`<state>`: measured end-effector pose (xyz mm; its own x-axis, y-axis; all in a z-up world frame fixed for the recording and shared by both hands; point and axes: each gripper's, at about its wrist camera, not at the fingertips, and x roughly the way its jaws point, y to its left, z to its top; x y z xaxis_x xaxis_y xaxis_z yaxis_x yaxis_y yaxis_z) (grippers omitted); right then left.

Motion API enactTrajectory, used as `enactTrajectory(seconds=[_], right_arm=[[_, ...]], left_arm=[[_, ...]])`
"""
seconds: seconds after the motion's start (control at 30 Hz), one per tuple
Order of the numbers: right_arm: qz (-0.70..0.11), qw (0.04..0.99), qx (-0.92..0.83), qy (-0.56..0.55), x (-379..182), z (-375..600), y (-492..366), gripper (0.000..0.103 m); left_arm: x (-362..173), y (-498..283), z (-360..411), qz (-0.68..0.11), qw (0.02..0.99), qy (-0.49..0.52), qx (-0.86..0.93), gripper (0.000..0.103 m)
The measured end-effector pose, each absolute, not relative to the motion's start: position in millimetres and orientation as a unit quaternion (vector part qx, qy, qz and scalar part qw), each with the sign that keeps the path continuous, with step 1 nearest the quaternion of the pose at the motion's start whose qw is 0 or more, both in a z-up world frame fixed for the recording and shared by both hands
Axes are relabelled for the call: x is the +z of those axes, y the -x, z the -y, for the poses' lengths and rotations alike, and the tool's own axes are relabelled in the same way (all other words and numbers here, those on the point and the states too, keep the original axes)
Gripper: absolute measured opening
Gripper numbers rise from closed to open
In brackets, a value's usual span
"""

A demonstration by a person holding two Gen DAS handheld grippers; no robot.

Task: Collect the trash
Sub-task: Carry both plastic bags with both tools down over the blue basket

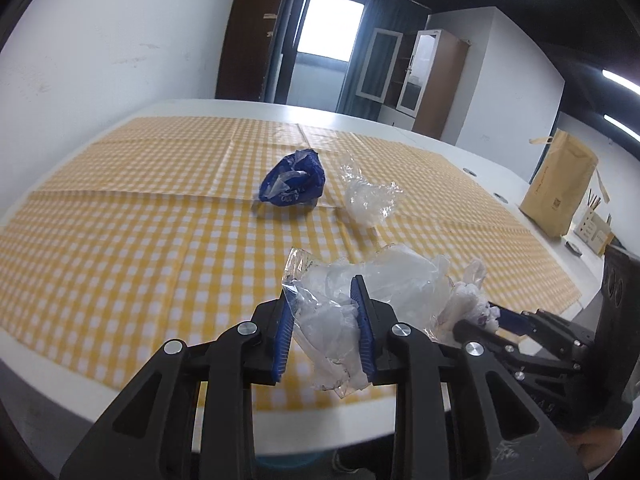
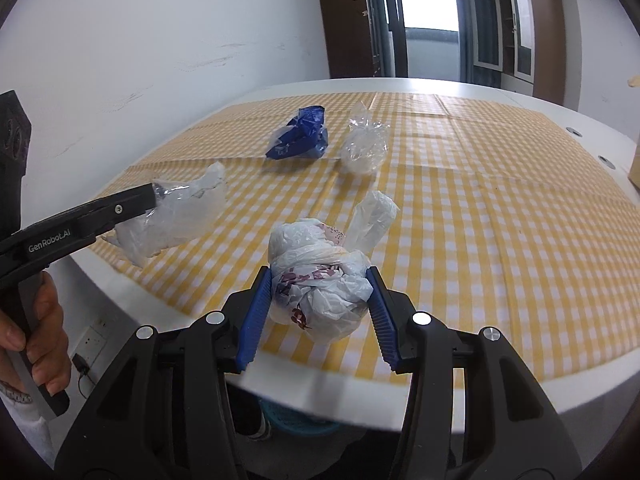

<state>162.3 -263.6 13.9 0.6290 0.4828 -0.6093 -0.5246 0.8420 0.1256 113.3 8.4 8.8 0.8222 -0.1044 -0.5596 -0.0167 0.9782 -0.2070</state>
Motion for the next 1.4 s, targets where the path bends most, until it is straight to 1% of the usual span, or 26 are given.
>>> enactTrajectory(seconds=[0.33,0.77,0.9,1.07,1.4], right_arm=[[-0.326,0.898,0.294,0.033,9,273,-93,0.045],[-0.349,0.884,0.306,0.047,-20,288,-24,0.045],[-0.361,0.876,0.315,0.062,-37,285,-5,0.045],[-0.386,0.863,0.318,0.076,-65,279,1,0.045],[-0.441,0.837,0.316,0.072,-128,268,-23,0.045]], left_arm=[[9,-34,2,-0.288,0.954,0.078,-0.018,0.026],[-25,30,-2,-0.306,0.947,0.099,-0.016,0.026],[-45,44,-6,-0.322,0.94,0.112,-0.019,0.026],[-79,47,-3,-0.341,0.935,0.102,-0.012,0.026],[-155,17,-7,-0.393,0.915,0.091,-0.005,0.025]])
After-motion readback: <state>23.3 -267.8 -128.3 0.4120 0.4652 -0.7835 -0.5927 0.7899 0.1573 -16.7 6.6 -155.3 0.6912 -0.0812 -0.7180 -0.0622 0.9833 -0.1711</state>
